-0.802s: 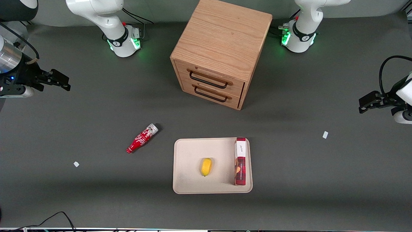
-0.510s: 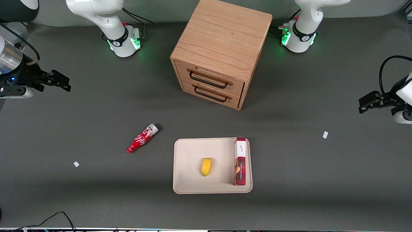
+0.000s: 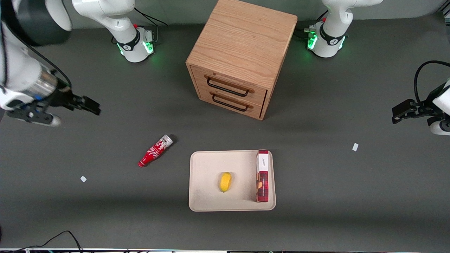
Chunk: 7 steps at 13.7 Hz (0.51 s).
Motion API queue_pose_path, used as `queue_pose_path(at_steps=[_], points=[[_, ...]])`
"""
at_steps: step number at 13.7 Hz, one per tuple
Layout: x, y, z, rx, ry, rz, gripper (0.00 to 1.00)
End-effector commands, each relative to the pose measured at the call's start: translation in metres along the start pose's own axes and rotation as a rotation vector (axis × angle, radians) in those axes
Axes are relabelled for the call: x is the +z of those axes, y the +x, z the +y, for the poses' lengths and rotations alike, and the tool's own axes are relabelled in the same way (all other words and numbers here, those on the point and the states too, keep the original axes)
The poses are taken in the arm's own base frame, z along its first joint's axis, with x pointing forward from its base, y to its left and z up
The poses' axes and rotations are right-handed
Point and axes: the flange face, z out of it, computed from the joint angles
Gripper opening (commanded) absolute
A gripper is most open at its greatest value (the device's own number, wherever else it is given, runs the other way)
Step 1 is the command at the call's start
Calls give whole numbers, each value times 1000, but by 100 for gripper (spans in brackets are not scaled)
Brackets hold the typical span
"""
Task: Place coke bottle on tray
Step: 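Move the right gripper down toward the red Coca-Cola bottle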
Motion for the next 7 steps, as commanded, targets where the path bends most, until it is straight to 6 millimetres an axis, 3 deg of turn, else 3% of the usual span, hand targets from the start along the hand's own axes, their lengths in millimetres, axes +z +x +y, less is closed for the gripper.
queue_pose_path(at_steps=[1, 4, 7], points=[[77, 9, -32, 164, 33, -4, 100], [155, 9, -59, 357, 65, 10, 100], [225, 8, -64, 493, 92, 16, 100]])
